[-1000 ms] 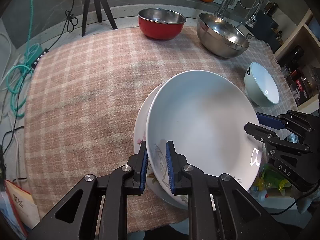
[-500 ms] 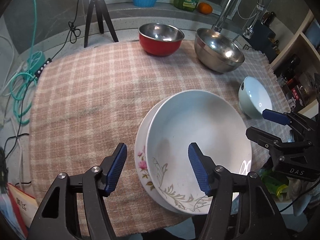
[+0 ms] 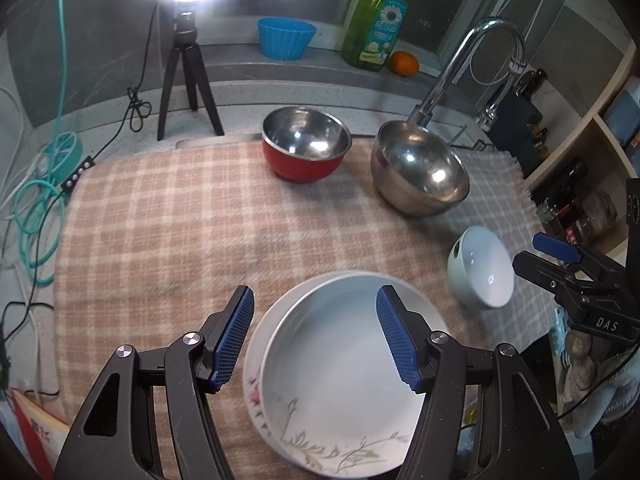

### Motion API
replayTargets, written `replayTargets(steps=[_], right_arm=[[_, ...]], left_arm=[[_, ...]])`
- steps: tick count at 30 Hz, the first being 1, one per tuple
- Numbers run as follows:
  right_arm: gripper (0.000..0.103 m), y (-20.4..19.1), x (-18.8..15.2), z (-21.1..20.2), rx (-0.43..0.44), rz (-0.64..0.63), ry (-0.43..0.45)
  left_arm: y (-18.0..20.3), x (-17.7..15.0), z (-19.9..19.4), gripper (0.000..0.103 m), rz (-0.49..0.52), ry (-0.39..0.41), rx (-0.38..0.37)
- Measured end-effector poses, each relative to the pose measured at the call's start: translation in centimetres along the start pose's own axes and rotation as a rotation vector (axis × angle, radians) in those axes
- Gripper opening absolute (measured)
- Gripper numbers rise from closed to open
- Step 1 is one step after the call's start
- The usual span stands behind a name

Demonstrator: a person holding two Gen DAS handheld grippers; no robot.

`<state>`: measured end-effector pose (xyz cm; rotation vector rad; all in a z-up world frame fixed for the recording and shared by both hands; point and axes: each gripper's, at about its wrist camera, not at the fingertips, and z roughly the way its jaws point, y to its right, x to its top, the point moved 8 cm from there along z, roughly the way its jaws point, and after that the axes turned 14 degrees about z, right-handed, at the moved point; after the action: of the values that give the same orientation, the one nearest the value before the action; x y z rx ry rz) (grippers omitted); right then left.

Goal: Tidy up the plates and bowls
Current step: 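Move both grippers to the large steel bowl rim and close them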

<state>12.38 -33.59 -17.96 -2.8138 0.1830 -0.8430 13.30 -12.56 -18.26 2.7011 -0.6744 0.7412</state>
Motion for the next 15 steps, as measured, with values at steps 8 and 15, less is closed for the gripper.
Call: replayTargets(steps=[8, 15], right_arm=[[0.086, 4.3, 4.6, 0.5, 0.042, 0.113, -0.004], [0.086, 7.8, 7.7, 3.1, 0.125, 0.260, -0.058]], left_arm=[[1.8, 3.7, 1.8, 0.063, -0.017, 0.028, -0.060], [3.2, 6.9, 4.6, 0.063, -0.062, 0.035, -0.123]])
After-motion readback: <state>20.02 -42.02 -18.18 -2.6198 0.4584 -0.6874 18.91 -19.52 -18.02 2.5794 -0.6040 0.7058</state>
